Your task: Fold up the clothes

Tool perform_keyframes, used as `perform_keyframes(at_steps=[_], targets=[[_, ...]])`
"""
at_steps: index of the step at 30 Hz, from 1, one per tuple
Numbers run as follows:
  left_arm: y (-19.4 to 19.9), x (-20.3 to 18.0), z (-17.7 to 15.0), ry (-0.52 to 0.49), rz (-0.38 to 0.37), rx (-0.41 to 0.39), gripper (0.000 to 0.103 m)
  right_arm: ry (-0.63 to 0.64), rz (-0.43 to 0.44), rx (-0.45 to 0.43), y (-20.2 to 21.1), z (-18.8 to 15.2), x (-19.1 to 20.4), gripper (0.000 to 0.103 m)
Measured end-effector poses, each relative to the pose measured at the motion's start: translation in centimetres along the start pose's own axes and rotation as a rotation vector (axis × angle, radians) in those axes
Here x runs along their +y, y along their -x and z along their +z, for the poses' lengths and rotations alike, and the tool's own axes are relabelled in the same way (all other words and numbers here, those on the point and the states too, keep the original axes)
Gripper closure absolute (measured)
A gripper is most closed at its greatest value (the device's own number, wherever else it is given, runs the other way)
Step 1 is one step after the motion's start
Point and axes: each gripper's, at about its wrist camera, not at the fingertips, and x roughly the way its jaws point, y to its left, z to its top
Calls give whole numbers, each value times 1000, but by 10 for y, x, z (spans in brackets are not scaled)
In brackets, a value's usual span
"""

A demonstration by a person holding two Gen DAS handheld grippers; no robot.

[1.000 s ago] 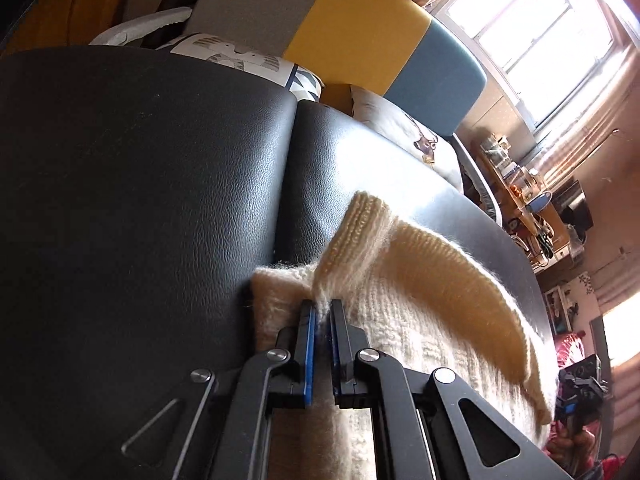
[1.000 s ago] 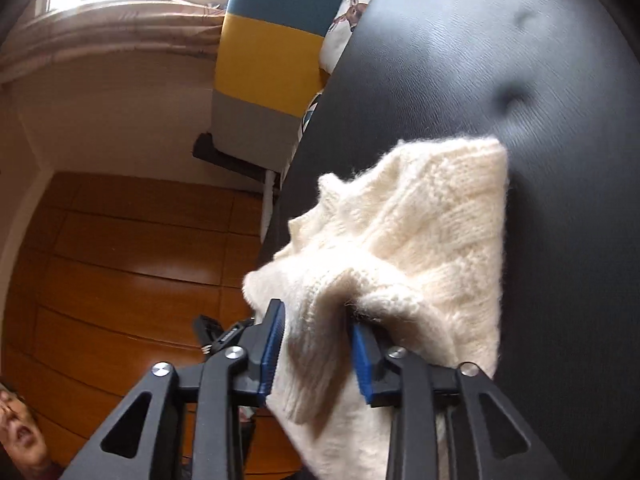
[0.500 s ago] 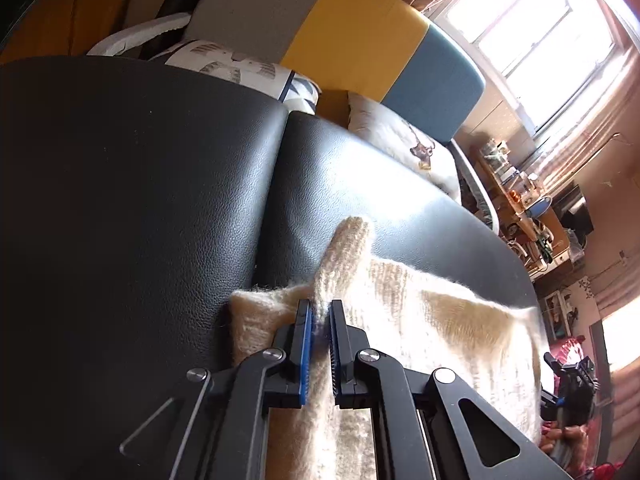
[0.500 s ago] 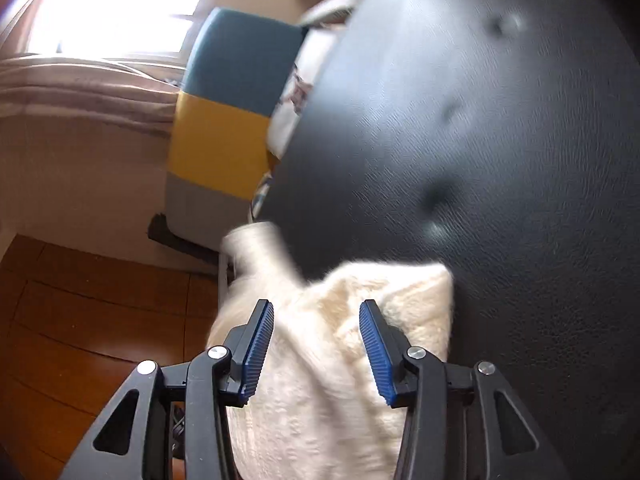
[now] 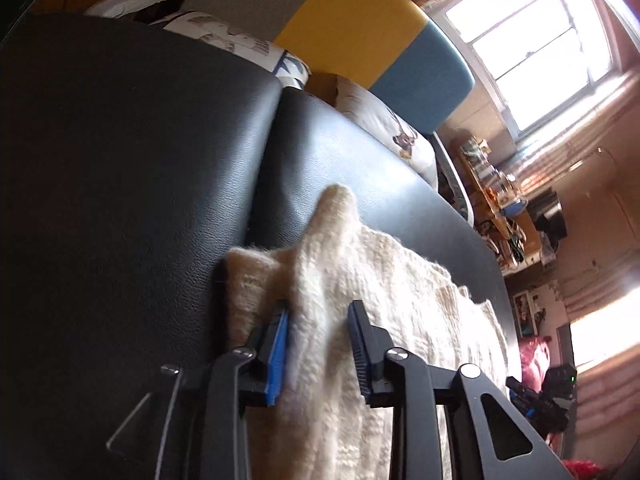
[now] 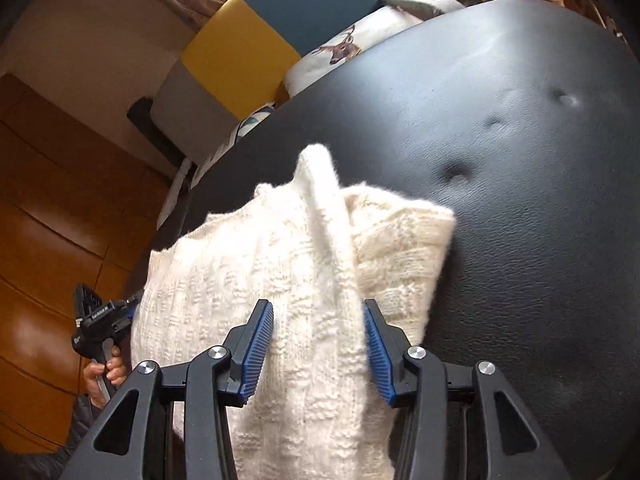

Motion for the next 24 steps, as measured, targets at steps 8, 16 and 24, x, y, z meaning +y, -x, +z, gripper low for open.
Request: perform_keyframes(at_steps=[8,16,24], targets=[[17,-29,-8,-125,56,-31,93,528,-471,133,-4,-27,56,86],[18,36,-11,152,-64,4,59,369,-406,52,19,-28,23,69],[35,27,-51,26,-139,70,56,403,-417,-6,20,-20,56,66]])
